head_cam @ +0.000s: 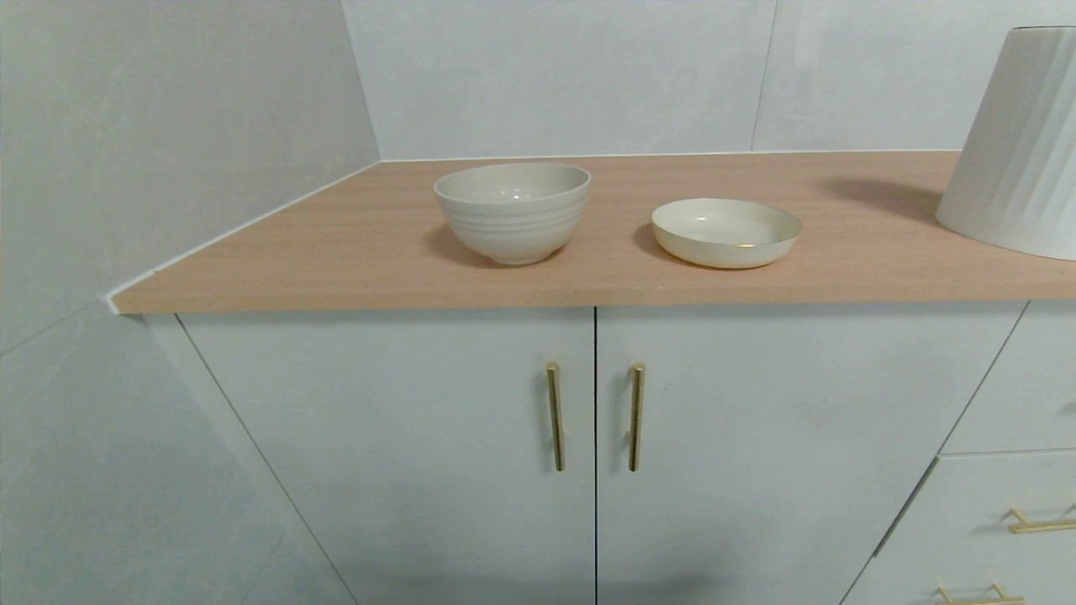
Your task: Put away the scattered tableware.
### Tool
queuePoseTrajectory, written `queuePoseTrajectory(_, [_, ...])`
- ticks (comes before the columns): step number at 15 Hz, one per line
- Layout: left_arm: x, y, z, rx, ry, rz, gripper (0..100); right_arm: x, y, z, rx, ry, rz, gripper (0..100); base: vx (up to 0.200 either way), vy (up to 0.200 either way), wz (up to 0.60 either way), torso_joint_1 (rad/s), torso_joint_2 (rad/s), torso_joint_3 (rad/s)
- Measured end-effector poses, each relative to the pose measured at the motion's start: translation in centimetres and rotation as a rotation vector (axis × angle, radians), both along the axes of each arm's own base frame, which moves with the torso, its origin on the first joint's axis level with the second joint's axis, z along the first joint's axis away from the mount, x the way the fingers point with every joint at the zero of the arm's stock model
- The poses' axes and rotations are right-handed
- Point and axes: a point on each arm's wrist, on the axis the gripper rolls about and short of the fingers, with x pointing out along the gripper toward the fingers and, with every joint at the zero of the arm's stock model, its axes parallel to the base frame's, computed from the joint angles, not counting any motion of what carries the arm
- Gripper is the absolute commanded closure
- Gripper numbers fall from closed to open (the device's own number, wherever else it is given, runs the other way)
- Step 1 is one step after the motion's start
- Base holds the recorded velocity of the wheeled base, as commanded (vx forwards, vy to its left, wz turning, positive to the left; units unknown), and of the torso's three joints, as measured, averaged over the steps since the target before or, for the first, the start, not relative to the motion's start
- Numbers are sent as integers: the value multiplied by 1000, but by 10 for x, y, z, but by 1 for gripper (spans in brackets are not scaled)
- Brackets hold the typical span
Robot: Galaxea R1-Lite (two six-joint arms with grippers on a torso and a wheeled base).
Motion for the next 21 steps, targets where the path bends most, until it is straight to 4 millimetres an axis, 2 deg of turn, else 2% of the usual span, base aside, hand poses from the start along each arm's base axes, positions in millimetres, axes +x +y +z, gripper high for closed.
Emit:
queuePoseTrajectory(3, [0, 0, 0, 0, 0, -1, 0, 65, 30, 22, -4, 129, 219, 0, 0, 0, 0, 0, 0, 0])
queuePoseTrajectory(6, [0, 0, 0, 0, 0, 0, 0, 97, 86, 26, 35, 254, 487, 0, 0, 0, 0, 0, 0, 0])
queuePoseTrajectory(9, [0, 0, 0, 0, 0, -1, 0, 126, 133, 26, 77, 287, 587, 0, 0, 0, 0, 0, 0, 0])
queuePoseTrajectory(11, [0, 0, 0, 0, 0, 0, 0, 145, 156, 13, 81, 296, 604, 0, 0, 0, 0, 0, 0, 0])
queuePoseTrajectory(15, [0, 0, 0, 0, 0, -1, 0, 178, 186, -24, 62, 320, 548, 0, 0, 0, 0, 0, 0, 0])
queuePoseTrajectory(18, [0, 0, 0, 0, 0, 0, 0, 196, 200, -43, 63, 273, 453, 0, 0, 0, 0, 0, 0, 0])
queuePoseTrajectory(21, [0, 0, 0, 0, 0, -1, 0, 204, 204, -57, 69, 304, 413, 0, 0, 0, 0, 0, 0, 0])
